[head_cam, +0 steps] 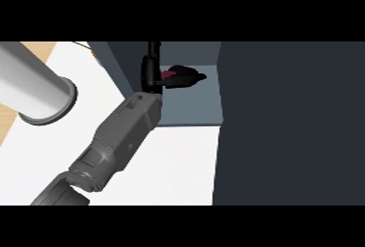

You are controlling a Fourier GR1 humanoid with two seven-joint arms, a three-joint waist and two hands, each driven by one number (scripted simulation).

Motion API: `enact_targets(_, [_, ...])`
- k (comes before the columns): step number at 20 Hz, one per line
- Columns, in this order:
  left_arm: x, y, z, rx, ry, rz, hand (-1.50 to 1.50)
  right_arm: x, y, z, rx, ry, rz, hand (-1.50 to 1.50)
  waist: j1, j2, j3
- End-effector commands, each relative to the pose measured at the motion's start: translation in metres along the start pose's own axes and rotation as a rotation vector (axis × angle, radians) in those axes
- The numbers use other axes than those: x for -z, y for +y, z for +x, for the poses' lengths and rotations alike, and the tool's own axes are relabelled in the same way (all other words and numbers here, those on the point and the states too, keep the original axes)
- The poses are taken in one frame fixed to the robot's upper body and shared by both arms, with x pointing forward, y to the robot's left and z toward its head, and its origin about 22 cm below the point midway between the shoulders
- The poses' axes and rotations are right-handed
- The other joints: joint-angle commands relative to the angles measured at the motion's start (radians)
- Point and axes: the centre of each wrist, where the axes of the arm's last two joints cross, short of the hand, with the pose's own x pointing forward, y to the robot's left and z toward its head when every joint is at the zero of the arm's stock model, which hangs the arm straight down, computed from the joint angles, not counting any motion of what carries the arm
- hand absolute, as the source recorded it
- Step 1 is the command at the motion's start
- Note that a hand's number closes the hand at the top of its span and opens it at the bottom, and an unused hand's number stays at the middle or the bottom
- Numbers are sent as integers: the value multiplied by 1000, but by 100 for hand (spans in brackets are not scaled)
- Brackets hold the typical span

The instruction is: Pick up the wine, place it into the cabinet and close the cabinet

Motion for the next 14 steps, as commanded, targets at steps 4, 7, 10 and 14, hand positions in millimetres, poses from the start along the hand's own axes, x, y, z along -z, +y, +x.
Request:
enact_targets(4, [-14, -2, 2, -90, -21, -32, -150, -23, 7, 41, 41, -58, 5, -150, 24, -9, 0])
enact_targets(7, [-16, 3, 7, -91, -62, -47, -150, -30, 4, 43, 26, -67, 26, -150, 25, -12, 1])
enact_targets(10, [-32, -16, 16, -127, -26, -59, -150, -29, 7, 43, 17, -57, 12, -150, 31, -18, 1])
enact_targets(14, [-62, -6, 8, -167, -25, -101, -150, -26, 7, 40, 29, -72, -1, -150, 35, -13, 0])
